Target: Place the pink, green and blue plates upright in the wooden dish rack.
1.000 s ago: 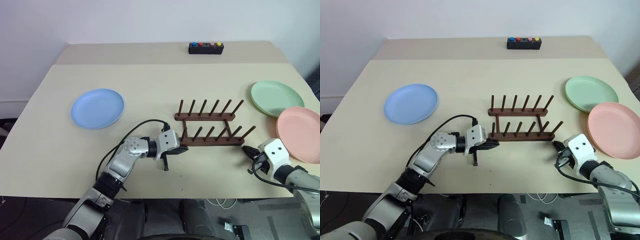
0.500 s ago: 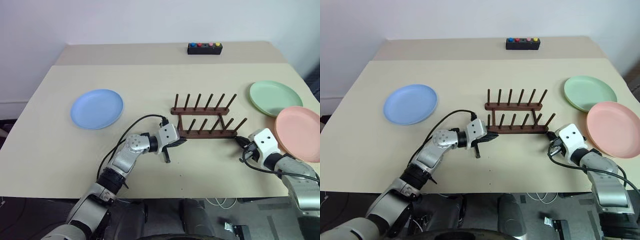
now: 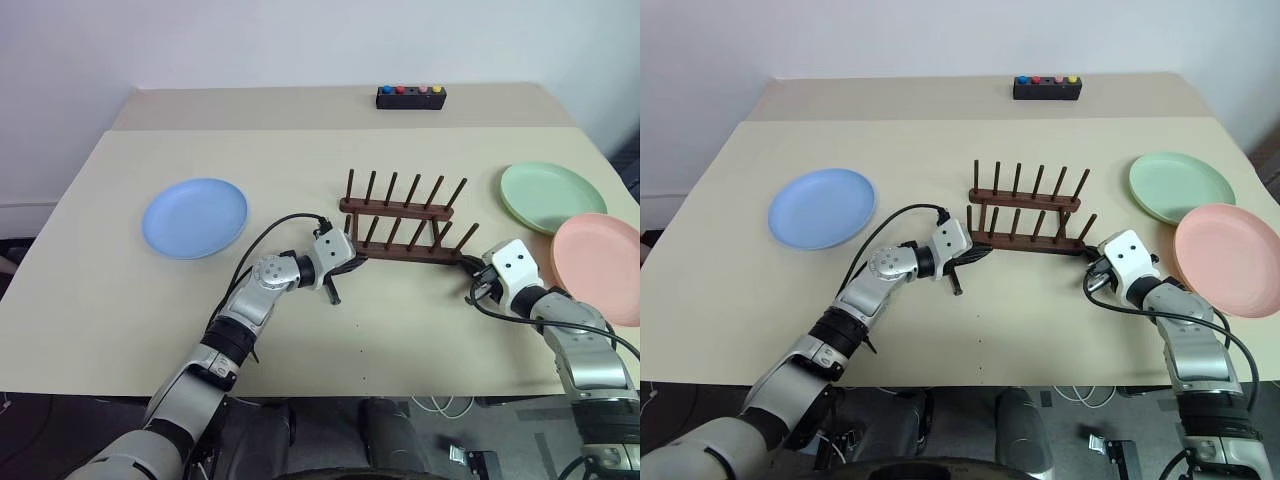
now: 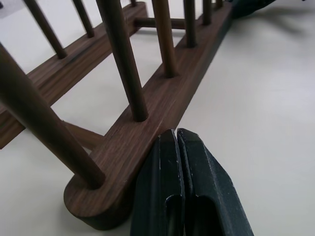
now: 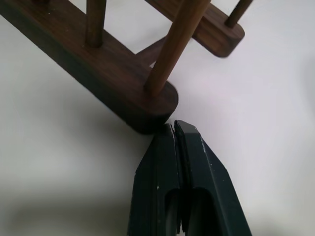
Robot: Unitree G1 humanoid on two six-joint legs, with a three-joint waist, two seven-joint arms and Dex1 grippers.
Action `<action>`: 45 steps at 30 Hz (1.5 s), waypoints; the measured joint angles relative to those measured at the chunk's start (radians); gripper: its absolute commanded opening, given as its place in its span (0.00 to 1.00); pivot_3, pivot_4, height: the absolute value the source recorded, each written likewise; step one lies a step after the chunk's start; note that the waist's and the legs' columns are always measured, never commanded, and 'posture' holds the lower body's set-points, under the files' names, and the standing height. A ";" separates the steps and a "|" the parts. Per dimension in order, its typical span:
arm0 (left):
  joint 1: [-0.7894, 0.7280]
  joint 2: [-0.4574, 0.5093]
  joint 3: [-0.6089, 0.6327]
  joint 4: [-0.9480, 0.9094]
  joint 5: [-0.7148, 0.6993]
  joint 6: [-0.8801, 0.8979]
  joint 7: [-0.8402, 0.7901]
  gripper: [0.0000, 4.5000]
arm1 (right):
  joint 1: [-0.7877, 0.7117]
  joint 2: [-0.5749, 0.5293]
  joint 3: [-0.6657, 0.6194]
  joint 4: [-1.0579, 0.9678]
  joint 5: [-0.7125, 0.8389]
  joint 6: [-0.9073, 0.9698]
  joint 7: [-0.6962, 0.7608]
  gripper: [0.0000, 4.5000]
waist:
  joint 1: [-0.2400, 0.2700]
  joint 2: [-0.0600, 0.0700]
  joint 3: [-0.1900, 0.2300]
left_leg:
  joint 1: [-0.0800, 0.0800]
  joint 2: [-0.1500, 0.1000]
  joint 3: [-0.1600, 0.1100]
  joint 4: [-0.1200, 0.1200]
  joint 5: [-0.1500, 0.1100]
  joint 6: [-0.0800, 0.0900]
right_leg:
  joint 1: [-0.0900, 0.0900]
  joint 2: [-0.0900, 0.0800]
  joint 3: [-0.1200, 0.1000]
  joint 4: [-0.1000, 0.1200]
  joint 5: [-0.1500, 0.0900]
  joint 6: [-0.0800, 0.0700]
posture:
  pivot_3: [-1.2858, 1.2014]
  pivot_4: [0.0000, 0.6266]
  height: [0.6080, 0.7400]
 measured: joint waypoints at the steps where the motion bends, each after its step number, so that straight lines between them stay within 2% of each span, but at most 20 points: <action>1: -0.001 -0.001 0.001 0.002 0.001 -0.001 0.000 0.01 | 0.000 0.000 0.000 0.001 0.000 -0.002 -0.002 0.00 | 0.000 0.000 0.000 | 0.000 0.000 0.000 0.000 0.000 0.000 | 0.000 0.000 0.000 0.000 0.000 0.000 | 0.52 0.24 1.00; 7: 0.000 -0.002 0.007 0.002 0.001 -0.001 -0.008 0.01 | 0.005 0.001 -0.001 -0.002 0.001 -0.004 -0.006 0.00 | -0.001 0.000 0.000 | 0.000 0.000 0.000 0.000 0.000 0.000 | 0.000 0.000 0.000 0.000 0.000 0.000 | 0.52 0.24 1.00; 14: 0.022 0.006 0.013 -0.031 0.000 0.003 -0.023 0.01 | 0.155 -0.035 -0.039 -0.159 0.068 0.037 0.081 0.00 | -0.003 0.000 0.000 | 0.000 0.000 0.000 -0.002 0.000 0.000 | -0.001 0.000 0.000 -0.001 0.000 0.000 | 0.52 0.24 1.00; 17: 0.022 0.006 0.014 -0.031 0.000 0.005 -0.024 0.01 | 0.174 -0.036 -0.034 -0.199 0.083 0.059 0.110 0.00 | -0.004 0.000 0.000 | 0.000 0.000 0.000 -0.001 0.000 0.000 | -0.001 0.000 0.000 -0.001 -0.001 0.001 | 0.52 0.24 1.00; 23: 0.022 0.000 0.016 -0.031 0.001 0.006 -0.027 0.01 | 0.081 0.002 0.022 -0.190 0.067 0.067 0.088 0.00 | -0.002 0.000 0.000 | -0.001 0.000 0.000 -0.001 0.000 0.000 | -0.001 0.000 0.000 -0.001 -0.001 0.000 | 0.52 0.24 1.00; 30: 0.027 0.002 0.016 -0.039 0.002 0.006 -0.028 0.01 | -0.021 0.035 0.058 -0.057 0.023 0.041 0.049 0.00 | 0.000 0.000 0.000 | -0.001 0.000 0.000 -0.002 0.000 0.000 | -0.001 0.000 0.000 -0.001 0.000 0.000 | 0.52 0.24 1.00; 45: 0.028 0.000 0.016 -0.040 0.016 0.004 -0.005 0.01 | -0.046 0.033 0.051 0.013 0.003 -0.018 0.024 0.00 | -0.001 0.000 0.000 | -0.001 0.000 0.000 -0.001 0.000 0.000 | -0.001 0.000 0.000 -0.001 0.000 0.000 | 0.52 0.24 1.00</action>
